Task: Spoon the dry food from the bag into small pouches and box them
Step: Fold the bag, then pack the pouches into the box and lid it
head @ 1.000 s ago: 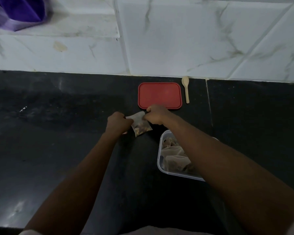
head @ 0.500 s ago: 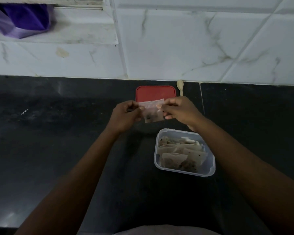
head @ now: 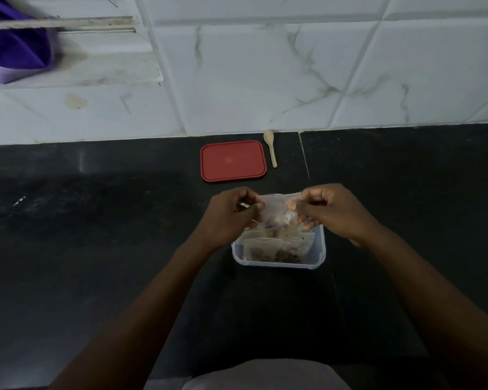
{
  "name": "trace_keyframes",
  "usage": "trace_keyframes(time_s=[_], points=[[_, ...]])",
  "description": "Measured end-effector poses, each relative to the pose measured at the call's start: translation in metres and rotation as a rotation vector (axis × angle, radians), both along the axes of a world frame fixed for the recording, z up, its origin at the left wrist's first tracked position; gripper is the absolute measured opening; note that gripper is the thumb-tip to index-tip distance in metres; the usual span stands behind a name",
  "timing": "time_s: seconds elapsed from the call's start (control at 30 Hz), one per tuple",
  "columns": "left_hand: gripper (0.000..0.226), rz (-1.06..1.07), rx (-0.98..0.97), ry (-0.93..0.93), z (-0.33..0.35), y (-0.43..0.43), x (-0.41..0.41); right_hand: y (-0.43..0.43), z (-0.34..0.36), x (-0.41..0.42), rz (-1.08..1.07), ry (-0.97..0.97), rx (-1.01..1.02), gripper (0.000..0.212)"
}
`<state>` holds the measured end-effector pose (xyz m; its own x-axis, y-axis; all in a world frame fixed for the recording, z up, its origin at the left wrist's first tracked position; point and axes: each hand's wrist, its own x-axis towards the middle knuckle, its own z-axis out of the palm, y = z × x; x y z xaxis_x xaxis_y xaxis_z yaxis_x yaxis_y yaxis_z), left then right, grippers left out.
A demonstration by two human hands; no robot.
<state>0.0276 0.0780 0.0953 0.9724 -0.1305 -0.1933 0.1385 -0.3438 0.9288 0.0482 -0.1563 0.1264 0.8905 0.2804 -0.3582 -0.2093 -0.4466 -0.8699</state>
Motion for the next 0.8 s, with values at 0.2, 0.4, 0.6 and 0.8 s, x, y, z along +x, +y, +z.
trace_keyframes(time_s=[0.2,0.4,0.6,0.8], points=[[0.006,-0.114,0.134,-0.002,-0.014,-0.017,-0.011,-0.019,-0.015,-0.012,0.055,0.027,-0.070,0.014],[0.016,-0.192,0.369,-0.015,-0.025,-0.024,-0.013,-0.017,-0.034,-0.015,0.161,-0.010,-0.256,0.020],[0.014,-0.294,0.563,-0.044,-0.036,-0.028,-0.010,-0.005,-0.042,-0.016,0.300,-0.137,-0.489,0.015],[0.013,-0.326,0.672,-0.016,-0.040,-0.034,0.000,0.007,-0.047,-0.008,0.366,-0.131,-0.636,0.014]])
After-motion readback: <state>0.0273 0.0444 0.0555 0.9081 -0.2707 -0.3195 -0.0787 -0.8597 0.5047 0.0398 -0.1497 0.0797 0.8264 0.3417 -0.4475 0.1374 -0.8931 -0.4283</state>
